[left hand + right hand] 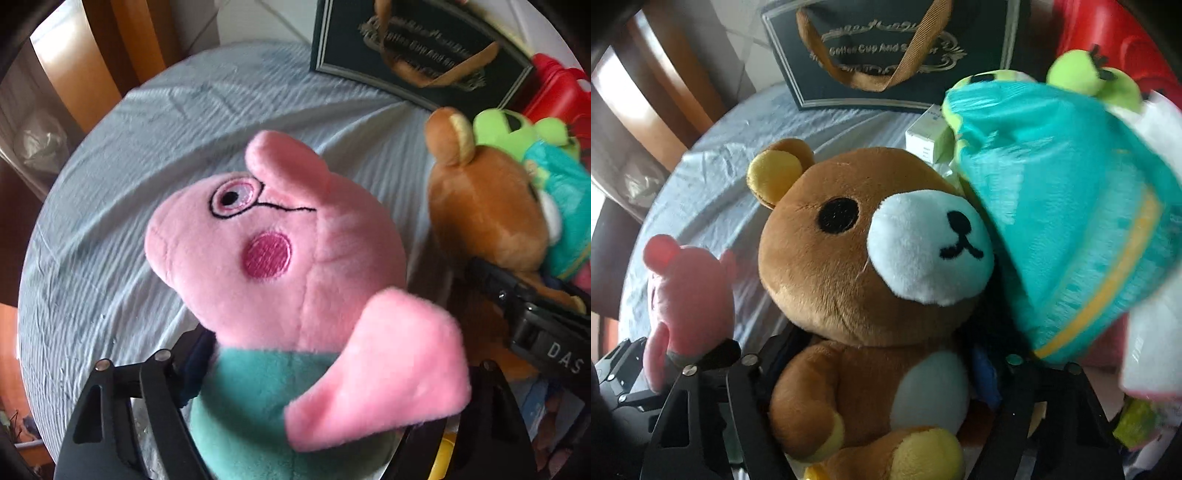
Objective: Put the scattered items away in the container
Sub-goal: 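Grasp the brown bear plush with the right tool while the left tool grasps the pink pig plush, then carry the bear and pig plush into the blue crate and release both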
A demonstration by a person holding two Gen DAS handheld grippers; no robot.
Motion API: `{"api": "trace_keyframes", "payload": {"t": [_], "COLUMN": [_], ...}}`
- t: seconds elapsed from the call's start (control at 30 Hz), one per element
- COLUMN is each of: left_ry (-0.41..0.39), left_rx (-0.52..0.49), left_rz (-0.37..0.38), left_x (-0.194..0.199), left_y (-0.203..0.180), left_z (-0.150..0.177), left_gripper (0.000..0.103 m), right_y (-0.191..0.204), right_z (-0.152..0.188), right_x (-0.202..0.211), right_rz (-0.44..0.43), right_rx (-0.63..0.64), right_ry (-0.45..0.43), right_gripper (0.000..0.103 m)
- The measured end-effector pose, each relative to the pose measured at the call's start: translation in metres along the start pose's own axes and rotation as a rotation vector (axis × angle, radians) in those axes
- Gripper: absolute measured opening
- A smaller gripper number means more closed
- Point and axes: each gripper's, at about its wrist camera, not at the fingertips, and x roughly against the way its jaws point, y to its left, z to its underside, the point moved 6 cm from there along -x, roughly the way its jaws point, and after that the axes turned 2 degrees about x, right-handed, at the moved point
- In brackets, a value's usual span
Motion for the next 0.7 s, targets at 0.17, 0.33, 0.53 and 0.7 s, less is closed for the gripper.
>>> {"api": "trace_keyframes", "payload": {"t": [0.17,0.33,0.53,0.7], "left_ry": [-0.053,-0.154,-0.272,-0.385], "left_rx": [-0.012,-0.028,-0.033,-0.054], "left_rz": [0.008,0.018,0.021,0.028], "left_x": [0.026,0.062,0.116,0.173], "left_y": [0.003,-0.007,-0.009,-0.016], "left_z": [0.004,0.0,-0.002,0.001], "left_gripper": [0.076,0.075,0.075,0.075], "right_y": [0.003,0.01,0.019,0.026], "right_z": [0.009,0.018,0.016,0.016], "right_x": [0.031,0.062,0.111,0.168], "right_rz": [-0.043,-0.079,-0.081,-0.078], "right_rx": [0.0,0.002,0.015,0.029], "right_ry": [-0.051,-0.102,-0.196,-0.304], "right_gripper": [0.076,0.076,0.076,0.076]}}
